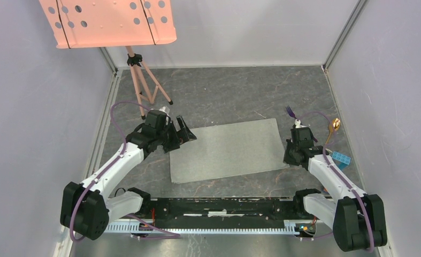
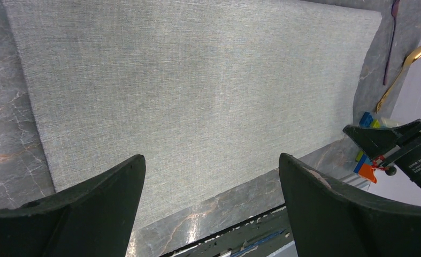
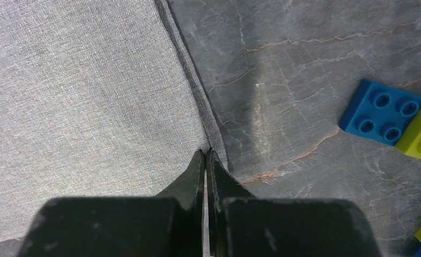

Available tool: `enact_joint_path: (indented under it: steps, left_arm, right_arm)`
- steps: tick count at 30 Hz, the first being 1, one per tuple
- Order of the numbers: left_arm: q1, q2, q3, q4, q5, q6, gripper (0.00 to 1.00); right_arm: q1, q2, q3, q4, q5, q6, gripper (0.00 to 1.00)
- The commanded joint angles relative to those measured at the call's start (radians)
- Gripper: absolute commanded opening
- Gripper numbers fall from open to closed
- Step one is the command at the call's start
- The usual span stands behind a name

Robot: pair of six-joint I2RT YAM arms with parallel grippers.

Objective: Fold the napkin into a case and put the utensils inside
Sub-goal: Smooth out the rectangle-folded napkin at the center of the board.

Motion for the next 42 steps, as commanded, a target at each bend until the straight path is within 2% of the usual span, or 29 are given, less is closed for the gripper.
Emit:
enact_joint_path:
  steps: [1, 4, 5, 9, 13, 17, 22, 24, 31, 33, 38, 40, 42]
  left_arm:
    - [-0.005, 0.014, 0.000, 0.015, -0.010, 0.026, 1.00]
    - [-0.003, 0.043, 0.021, 0.020, -0.012, 0.029, 1.00]
    - [-0.003, 0.057, 0.031, 0.026, -0.015, 0.031, 1.00]
    - [0.017, 0.143, 0.069, 0.048, -0.041, 0.040, 1.00]
    - [0.058, 0.208, 0.089, 0.107, -0.088, 0.021, 1.00]
    - [0.094, 0.293, 0.107, 0.166, -0.122, 0.001, 1.00]
    - [0.133, 0.385, 0.128, 0.208, -0.122, -0.006, 1.00]
    - [0.136, 0.411, 0.134, 0.223, -0.127, -0.003, 1.00]
    - [0.140, 0.482, 0.146, 0.239, -0.170, -0.003, 1.00]
    - [0.145, 0.499, 0.148, 0.232, -0.194, -0.008, 1.00]
    - [0.161, 0.517, 0.155, 0.209, -0.252, -0.003, 1.00]
    - [0.161, 0.515, 0.179, 0.180, -0.269, 0.021, 1.00]
    - [0.161, 0.500, 0.202, 0.151, -0.272, 0.041, 1.00]
  right_arm:
    - [0.000, -0.022, 0.010, -0.031, 0.069, 0.002, 0.00]
    - [0.002, -0.024, -0.006, -0.029, 0.084, 0.009, 0.00]
    - [0.000, -0.024, -0.009, -0.023, 0.083, 0.008, 0.03]
    - [0.003, -0.007, 0.027, -0.024, 0.059, -0.022, 0.25]
    - [0.013, -0.010, 0.131, 0.003, 0.005, -0.087, 0.49]
    - [0.014, 0.038, 0.147, 0.259, -0.274, -0.122, 0.74]
    - [0.010, 0.298, 0.248, 0.458, -0.444, -0.081, 0.75]
    - [0.009, 0.368, 0.280, 0.532, -0.451, -0.085, 0.74]
    - [-0.026, 0.594, 0.379, 0.604, -0.458, -0.156, 0.68]
    - [-0.048, 0.644, 0.371, 0.622, -0.416, -0.172, 0.68]
    - [-0.054, 0.700, 0.406, 0.543, -0.299, -0.256, 0.68]
    - [-0.033, 0.671, 0.430, 0.507, -0.268, -0.271, 0.69]
    - [0.001, 0.630, 0.483, 0.393, -0.204, -0.294, 0.72]
